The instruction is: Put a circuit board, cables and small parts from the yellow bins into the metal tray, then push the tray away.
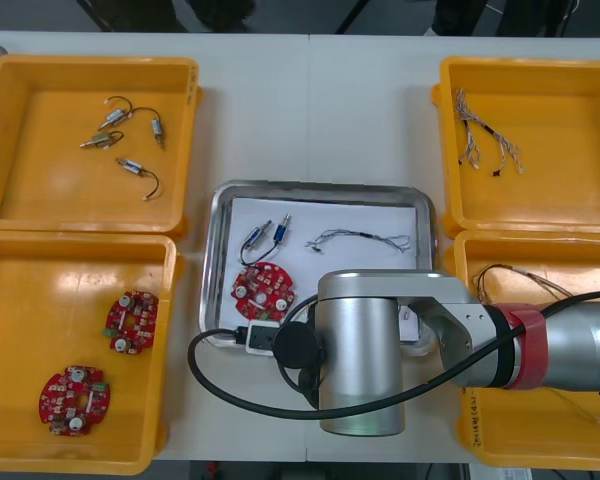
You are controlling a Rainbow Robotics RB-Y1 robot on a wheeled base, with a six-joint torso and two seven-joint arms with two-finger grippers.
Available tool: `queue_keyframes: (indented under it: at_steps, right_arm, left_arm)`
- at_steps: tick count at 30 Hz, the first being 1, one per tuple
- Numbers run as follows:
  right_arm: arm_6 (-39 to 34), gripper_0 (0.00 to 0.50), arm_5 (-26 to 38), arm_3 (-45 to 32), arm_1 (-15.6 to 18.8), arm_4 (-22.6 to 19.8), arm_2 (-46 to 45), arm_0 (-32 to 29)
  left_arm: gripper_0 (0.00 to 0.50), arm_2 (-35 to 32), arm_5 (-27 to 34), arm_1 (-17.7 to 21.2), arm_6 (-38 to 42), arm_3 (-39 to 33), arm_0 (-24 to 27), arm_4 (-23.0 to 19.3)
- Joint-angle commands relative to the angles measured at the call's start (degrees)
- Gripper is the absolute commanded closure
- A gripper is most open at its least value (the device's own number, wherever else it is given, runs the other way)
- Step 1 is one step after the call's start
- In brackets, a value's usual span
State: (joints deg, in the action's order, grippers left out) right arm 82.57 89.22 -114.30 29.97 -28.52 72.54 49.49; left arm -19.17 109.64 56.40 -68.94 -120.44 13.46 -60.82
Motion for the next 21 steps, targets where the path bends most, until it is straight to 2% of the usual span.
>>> queue_keyframes:
  at_steps: [1, 6, 14, 21]
  right_arm:
    - [-0.39, 0.5, 0.26, -0.66, 0.79, 0.66, 0.84, 1.66]
    - [-0.13, 0.5, 0.26, -0.58, 0.7, 1.72, 0.93, 1.92]
    - [0.05, 0.5, 0.52, -0.58, 1.05, 0.93, 0.93, 5.0]
    - [-0.48, 0.5, 0.61, -0.4, 0.87, 1.54, 4.54, 10.8]
  left_arm:
    - [0.0, -1.48, 0.36, 2.4, -0.66, -1.56, -0.63, 0.53]
    - [0.0, -1.48, 0.36, 2.4, -0.66, -1.56, -0.63, 0.53]
    - [0.0, -1.48, 0.36, 2.4, -0.66, -1.56, -0.63, 0.53]
    - [0.0, -1.48, 0.36, 2.4, -0.66, -1.56, -0.63, 0.53]
